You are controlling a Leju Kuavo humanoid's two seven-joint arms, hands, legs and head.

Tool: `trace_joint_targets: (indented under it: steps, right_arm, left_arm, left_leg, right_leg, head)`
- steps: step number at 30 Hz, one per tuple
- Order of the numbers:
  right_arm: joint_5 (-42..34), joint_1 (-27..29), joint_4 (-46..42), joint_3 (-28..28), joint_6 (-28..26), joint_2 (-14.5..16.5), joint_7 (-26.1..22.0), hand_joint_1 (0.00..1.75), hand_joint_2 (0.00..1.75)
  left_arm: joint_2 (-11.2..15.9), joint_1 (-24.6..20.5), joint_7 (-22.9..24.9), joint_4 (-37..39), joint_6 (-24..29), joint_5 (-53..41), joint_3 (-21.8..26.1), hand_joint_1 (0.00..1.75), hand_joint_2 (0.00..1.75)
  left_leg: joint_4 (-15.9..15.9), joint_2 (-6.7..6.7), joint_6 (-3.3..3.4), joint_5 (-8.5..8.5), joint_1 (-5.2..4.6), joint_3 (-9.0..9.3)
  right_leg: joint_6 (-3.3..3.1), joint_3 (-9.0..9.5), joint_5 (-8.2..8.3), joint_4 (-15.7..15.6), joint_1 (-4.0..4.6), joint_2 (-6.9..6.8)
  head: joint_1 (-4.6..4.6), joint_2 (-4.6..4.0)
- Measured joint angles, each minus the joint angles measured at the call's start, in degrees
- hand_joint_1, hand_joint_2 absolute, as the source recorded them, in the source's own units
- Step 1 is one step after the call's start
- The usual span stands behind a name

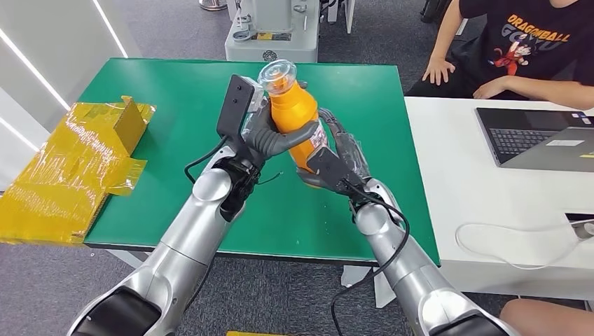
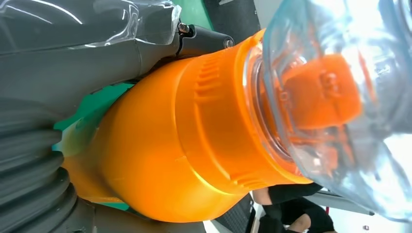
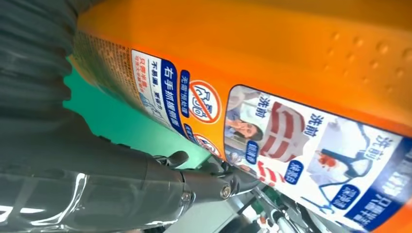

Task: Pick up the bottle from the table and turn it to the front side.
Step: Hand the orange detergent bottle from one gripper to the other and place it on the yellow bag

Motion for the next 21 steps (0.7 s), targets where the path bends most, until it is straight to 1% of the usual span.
trace_joint_targets:
  steps: [5,16,18,21]
  right_arm:
    - [0.1,1.67,-3.58,-0.39,-3.27,-0.04,0.62,0.0,1.75]
    - [-1.99,4.74,-10.63,-1.77,-5.18,-0.65,0.18,0.0,1.75]
    - [-3.78,5.73,-13.58,-2.28,-6.52,-0.81,-0.25,0.0,1.75]
    - [-7.43,7.6,-20.66,-3.57,-8.85,-1.32,-0.02,0.0,1.75]
  left_arm:
    - [0.17,0.0,-0.38,-0.29,0.78,-0.05,0.85,1.75,1.75]
    - [1.08,0.0,-0.96,-0.75,1.55,-0.08,2.45,1.75,1.75]
    - [1.54,0.1,-0.94,-0.74,2.15,-0.55,2.72,1.75,1.75]
    - [3.05,1.28,-0.84,-0.67,3.12,-1.37,3.23,1.75,1.75]
  left_leg:
    - [0.0,0.0,0.0,0.0,0.0,0.0]
    - [0.0,0.0,0.0,0.0,0.0,0.0]
    - [-0.01,0.0,0.0,0.0,0.0,0.0]
    - [-0.01,0.06,0.0,0.0,0.0,0.0]
  right_leg:
    - [0.0,0.0,0.0,-0.01,0.0,0.0]
    - [0.0,0.0,0.0,0.0,0.0,0.0]
    - [0.0,0.0,0.0,0.0,0.0,0.0]
    - [0.0,-0.04,0.0,0.0,0.0,0.09]
  head:
    - [0.0,0.0]
    - [0.0,0.0]
    - [0.01,0.0]
    - [0.01,0.0]
